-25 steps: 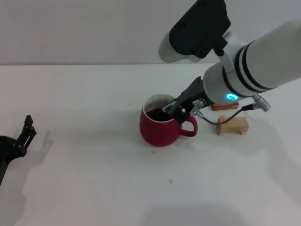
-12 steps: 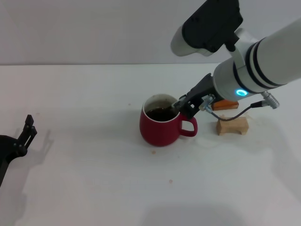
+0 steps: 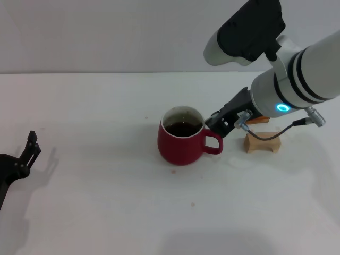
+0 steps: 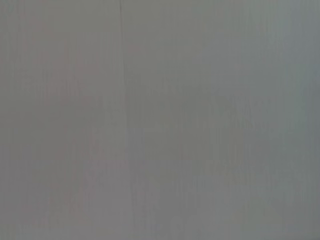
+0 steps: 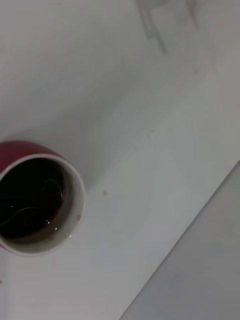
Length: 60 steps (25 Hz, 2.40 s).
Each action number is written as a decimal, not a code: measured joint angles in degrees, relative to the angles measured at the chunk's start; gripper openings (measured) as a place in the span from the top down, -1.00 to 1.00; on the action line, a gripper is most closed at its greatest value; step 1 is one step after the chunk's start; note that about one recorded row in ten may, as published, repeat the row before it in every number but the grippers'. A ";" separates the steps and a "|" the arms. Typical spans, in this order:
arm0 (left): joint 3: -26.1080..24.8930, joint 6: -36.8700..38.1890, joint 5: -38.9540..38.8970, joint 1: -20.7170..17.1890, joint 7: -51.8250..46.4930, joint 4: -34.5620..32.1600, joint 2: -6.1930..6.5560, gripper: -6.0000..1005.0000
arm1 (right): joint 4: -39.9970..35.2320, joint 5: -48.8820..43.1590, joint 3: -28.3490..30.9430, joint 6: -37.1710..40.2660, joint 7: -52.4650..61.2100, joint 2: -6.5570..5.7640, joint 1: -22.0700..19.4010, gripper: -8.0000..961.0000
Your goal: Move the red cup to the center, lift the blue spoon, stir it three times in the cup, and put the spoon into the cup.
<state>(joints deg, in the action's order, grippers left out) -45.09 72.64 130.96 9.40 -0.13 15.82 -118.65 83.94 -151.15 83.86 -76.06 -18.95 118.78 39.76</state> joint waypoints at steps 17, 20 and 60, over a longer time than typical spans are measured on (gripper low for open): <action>0.00 0.22 0.00 0.16 0.05 0.28 0.00 -0.71 | 0.57 0.67 -4.65 1.93 0.84 0.40 1.26 0.72; 0.00 0.22 0.00 0.23 0.03 0.27 0.00 -0.71 | -1.29 0.68 -4.31 3.90 0.83 0.32 2.11 0.72; -0.67 0.31 -0.46 0.00 -0.48 0.15 0.10 -0.71 | -5.19 -14.84 -19.95 110.71 -7.64 0.52 -43.92 0.18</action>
<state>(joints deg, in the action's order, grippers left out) -45.76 72.95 130.49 9.40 -0.62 15.98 -118.55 78.75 -165.99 63.90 34.65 -26.58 119.30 -4.16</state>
